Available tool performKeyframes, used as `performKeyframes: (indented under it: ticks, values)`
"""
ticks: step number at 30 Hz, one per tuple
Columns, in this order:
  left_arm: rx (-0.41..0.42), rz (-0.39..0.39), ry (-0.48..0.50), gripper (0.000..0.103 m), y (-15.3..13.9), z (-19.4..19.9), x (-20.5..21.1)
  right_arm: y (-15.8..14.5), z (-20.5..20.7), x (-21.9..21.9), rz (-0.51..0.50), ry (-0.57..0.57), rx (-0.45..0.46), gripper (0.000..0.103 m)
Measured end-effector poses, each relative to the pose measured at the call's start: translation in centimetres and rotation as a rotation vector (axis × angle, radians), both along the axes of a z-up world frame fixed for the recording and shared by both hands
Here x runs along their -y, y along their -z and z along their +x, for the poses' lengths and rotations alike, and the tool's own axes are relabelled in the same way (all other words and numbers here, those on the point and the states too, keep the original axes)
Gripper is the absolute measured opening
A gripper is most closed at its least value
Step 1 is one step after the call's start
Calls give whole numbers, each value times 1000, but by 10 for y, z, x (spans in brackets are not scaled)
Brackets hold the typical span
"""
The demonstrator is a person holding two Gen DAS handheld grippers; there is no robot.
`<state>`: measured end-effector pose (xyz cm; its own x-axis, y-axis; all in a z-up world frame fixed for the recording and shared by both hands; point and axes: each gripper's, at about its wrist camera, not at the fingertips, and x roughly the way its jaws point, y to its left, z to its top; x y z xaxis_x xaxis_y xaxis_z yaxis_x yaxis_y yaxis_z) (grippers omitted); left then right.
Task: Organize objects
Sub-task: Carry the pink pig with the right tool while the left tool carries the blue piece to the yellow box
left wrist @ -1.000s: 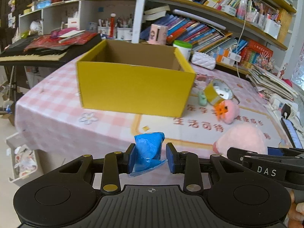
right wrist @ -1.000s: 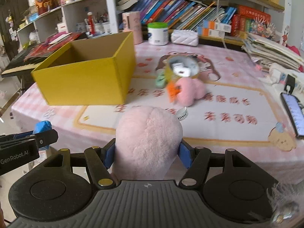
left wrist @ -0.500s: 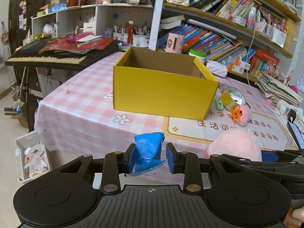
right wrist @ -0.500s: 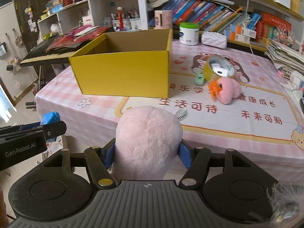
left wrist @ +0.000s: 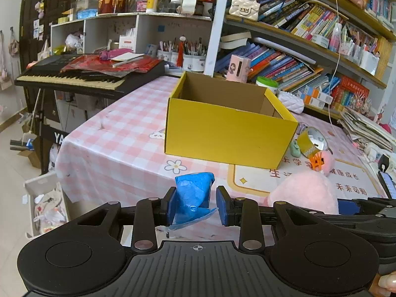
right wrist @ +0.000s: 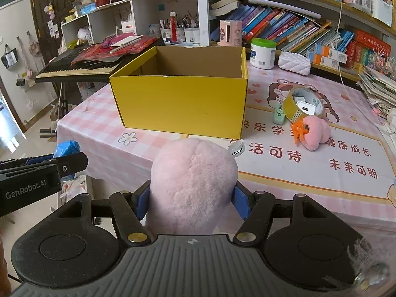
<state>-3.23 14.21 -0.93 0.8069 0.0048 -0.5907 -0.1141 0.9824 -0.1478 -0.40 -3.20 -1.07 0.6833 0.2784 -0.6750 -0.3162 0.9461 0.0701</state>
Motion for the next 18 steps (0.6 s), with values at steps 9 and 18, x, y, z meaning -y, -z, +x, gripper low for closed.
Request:
performKeyframes:
  ticks: [9, 18]
  values:
    - [-2, -5, 13, 32, 0, 2, 1, -3, 2, -1, -7, 9, 6, 63]
    - [-8, -17, -6, 32, 1, 6, -1, -3, 6, -3, -15, -9, 6, 63]
